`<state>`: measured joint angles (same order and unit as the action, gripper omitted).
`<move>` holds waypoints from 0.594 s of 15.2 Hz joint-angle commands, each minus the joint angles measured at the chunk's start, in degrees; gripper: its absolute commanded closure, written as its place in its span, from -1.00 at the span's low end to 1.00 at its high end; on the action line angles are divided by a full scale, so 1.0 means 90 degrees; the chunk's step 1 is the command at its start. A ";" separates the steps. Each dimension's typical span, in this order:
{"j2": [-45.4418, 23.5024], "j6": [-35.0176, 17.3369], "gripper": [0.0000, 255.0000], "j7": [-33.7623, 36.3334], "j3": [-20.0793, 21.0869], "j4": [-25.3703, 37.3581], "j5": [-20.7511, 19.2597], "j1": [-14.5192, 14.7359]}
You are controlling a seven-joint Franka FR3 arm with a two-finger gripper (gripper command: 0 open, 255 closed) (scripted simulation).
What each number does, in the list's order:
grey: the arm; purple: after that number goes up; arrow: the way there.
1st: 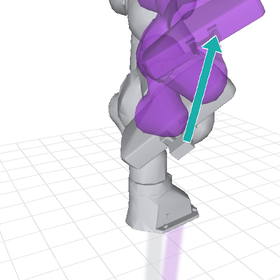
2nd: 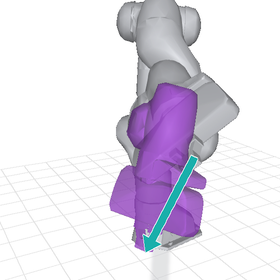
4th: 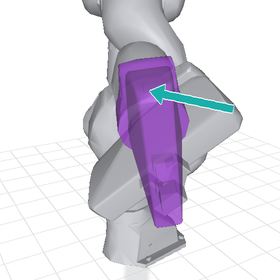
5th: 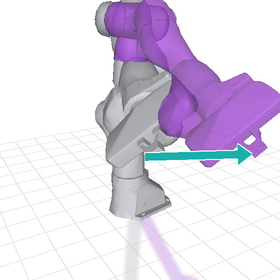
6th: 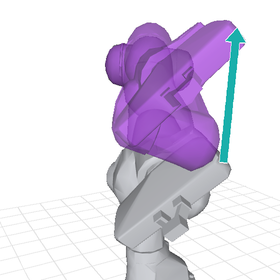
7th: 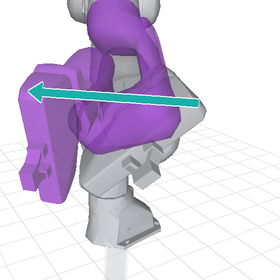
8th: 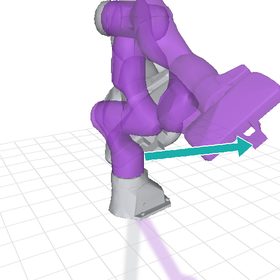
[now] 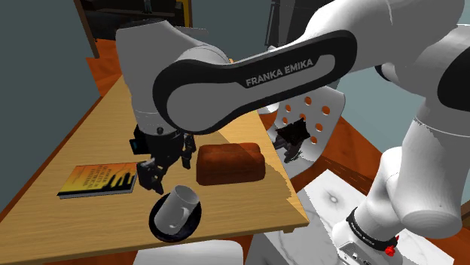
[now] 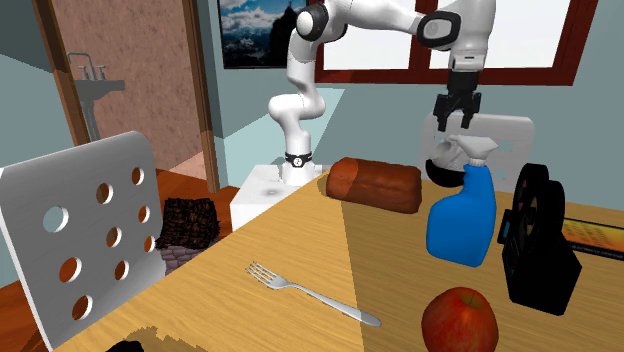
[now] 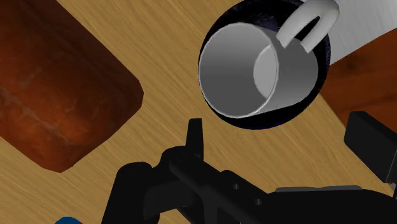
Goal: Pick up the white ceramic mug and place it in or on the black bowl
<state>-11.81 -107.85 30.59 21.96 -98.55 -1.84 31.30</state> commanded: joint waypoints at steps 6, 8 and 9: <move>0.0072 0.0525 -1.00 -0.0010 0.0010 0.0453 0.0030 -0.0001; 0.0072 0.0525 -1.00 -0.0010 0.0010 0.0453 0.0030 -0.0001; 0.0072 0.0525 -1.00 -0.0010 0.0010 0.0453 0.0030 -0.0001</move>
<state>-11.16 -103.14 30.50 22.05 -94.49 -1.57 31.30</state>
